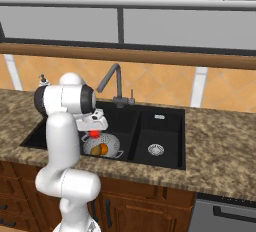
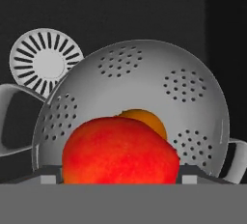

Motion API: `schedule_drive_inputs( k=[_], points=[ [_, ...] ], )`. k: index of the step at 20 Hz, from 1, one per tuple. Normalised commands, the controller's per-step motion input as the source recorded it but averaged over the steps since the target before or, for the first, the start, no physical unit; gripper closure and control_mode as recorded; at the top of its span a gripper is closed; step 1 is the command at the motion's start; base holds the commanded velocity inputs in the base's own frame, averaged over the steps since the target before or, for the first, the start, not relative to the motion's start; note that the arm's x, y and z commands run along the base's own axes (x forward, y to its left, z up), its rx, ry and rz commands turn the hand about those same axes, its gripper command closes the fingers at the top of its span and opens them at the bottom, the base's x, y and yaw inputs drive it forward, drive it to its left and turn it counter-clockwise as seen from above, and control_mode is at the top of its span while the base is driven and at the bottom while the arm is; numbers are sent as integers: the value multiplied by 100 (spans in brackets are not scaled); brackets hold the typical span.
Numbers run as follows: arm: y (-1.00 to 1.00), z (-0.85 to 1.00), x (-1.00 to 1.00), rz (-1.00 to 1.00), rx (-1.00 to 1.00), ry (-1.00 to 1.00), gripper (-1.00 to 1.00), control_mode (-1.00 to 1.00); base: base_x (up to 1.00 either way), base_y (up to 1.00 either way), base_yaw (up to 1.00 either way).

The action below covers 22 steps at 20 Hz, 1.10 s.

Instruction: Put the colander in the sink, put the pear, apple, orange in the colander, and turn on the sink faucet and pour water over the colander.

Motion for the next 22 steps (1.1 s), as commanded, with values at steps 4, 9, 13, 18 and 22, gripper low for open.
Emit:
schedule_drive_inputs(
  k=[4, 9, 13, 18, 22],
  points=[
    [-19, -38, 13, 2, 0, 0, 100, -100, 0, 0, 0],
    [-20, -37, 17, 3, 0, 0, 100, -100, 0, 0, 0],
    [-12, -33, 8, 3, 0, 0, 100, -100, 0, 0, 0],
    [-5, -27, 5, 3, 0, 0, 100, -100, 0, 0, 0],
    [-2, -10, -17, 2, 2, 0, -100, -100, 0, 0, 0]
  ],
)
